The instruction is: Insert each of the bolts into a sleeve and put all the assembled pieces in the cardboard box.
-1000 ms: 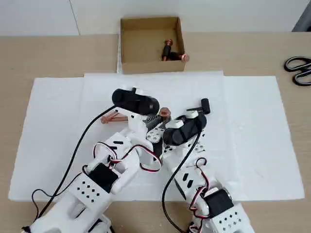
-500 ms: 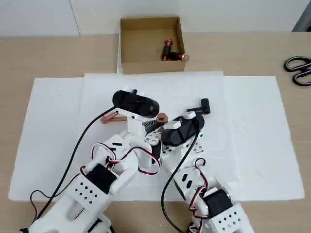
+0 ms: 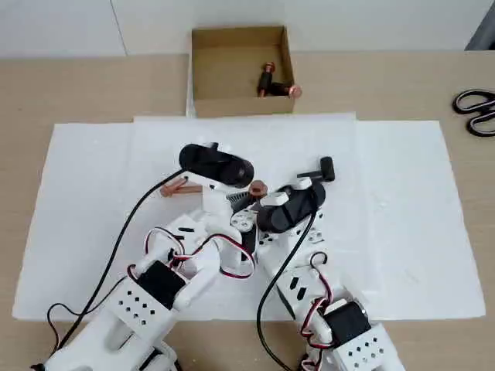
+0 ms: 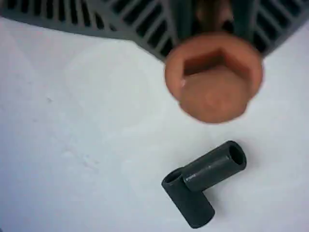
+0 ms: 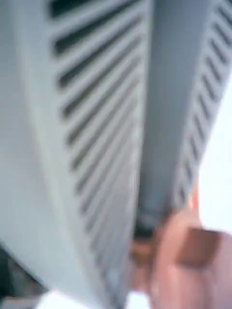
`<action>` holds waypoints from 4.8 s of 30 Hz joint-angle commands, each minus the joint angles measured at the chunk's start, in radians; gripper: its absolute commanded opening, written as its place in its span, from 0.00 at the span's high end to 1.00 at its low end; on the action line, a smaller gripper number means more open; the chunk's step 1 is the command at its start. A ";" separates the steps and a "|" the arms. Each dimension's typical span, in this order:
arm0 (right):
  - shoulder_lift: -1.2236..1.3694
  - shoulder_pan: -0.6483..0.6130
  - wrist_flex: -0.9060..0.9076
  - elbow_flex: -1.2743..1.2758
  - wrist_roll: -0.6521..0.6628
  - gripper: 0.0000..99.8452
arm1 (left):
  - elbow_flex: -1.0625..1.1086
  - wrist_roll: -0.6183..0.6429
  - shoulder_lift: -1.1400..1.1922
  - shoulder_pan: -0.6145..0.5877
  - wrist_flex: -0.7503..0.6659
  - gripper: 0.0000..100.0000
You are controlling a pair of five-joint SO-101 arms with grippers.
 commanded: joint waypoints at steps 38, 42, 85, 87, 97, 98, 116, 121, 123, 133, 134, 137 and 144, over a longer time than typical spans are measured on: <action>-0.018 0.010 -0.018 -0.084 0.005 1.00 | -0.079 -0.011 0.003 0.031 0.275 1.00; -0.018 0.010 -0.018 -0.084 0.005 1.00 | -0.074 -0.077 0.003 0.031 0.275 1.00; -0.008 0.122 0.051 -0.077 0.005 1.00 | -0.390 -0.264 -0.003 -0.631 0.651 0.76; -0.008 0.165 0.102 -0.104 0.006 1.00 | -0.392 -0.262 -0.003 -0.681 0.652 0.76; 0.220 0.239 0.249 -0.477 0.127 1.00 | -0.355 -0.255 -0.002 -0.741 0.646 0.76; 0.294 0.251 0.213 -0.520 0.126 1.00 | -0.354 -0.255 -0.002 -0.741 0.646 0.76; 1.736 0.295 -0.713 -1.424 0.120 1.00 | -0.314 -0.255 -0.002 -0.743 0.629 0.76; 2.071 0.291 -0.906 -1.726 0.120 1.00 | -0.312 -0.255 -0.002 -0.743 0.631 0.76; 2.183 0.291 -0.903 -1.852 0.120 1.00 | -0.312 -0.255 -0.002 -0.743 0.631 0.76; 2.506 0.263 -0.903 -2.148 0.123 1.00 | -0.280 -0.256 -0.002 -0.743 0.624 0.76; 2.514 0.259 -0.903 -2.148 0.123 1.00 | -0.280 -0.256 -0.002 -0.743 0.624 0.76; 2.531 0.252 -0.892 -2.148 0.123 1.00 | -0.280 -0.256 -0.002 -0.743 0.624 0.76; 2.528 0.257 -0.773 -2.148 0.120 0.89 | -0.280 -0.256 -0.002 -0.743 0.624 0.76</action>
